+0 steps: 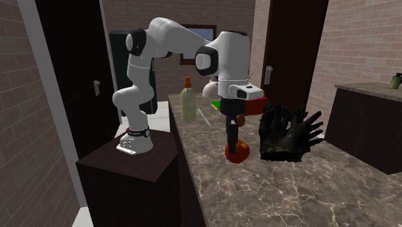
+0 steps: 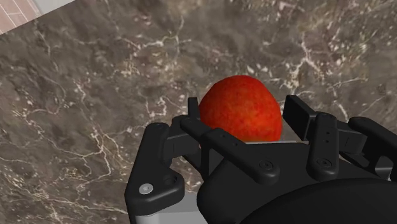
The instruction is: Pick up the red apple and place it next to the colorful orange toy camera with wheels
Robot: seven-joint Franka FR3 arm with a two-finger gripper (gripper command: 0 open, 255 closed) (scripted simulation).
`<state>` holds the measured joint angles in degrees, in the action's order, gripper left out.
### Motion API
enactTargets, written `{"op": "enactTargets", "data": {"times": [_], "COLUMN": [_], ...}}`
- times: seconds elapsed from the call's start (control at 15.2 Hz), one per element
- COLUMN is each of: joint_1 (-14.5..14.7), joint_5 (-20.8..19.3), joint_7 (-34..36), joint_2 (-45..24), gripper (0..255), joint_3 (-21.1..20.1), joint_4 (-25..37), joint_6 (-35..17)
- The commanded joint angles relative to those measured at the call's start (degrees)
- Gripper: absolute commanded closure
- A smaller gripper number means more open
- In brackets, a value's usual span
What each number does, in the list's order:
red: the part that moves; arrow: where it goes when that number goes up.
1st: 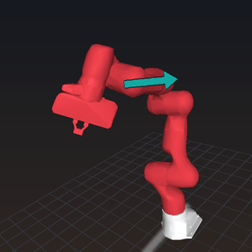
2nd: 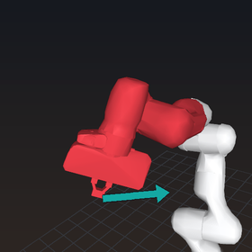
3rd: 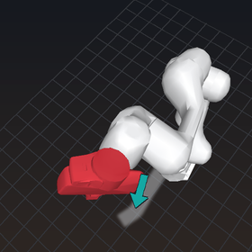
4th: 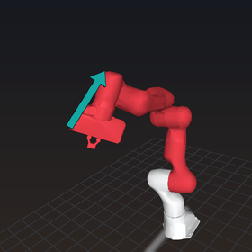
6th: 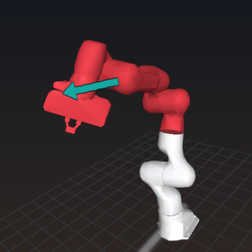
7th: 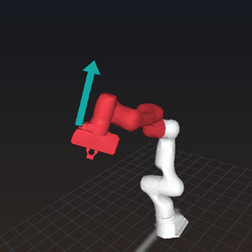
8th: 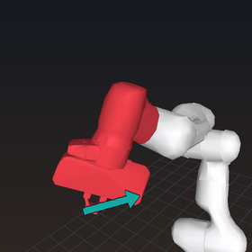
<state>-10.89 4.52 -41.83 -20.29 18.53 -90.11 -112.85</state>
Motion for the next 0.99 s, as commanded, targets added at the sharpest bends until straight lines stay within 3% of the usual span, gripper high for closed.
{"op": "enactTargets", "data": {"times": [0.0, 0.92], "joint_1": [-0.05, -0.61], "joint_5": [-0.09, -0.24], "joint_7": [0.00, 0.00], "joint_2": [0.23, 0.42], "gripper": [255, 255], "joint_3": [0.06, 0.33], "joint_4": [1.25, 11.82], "joint_6": [1.49, 12.20]}}
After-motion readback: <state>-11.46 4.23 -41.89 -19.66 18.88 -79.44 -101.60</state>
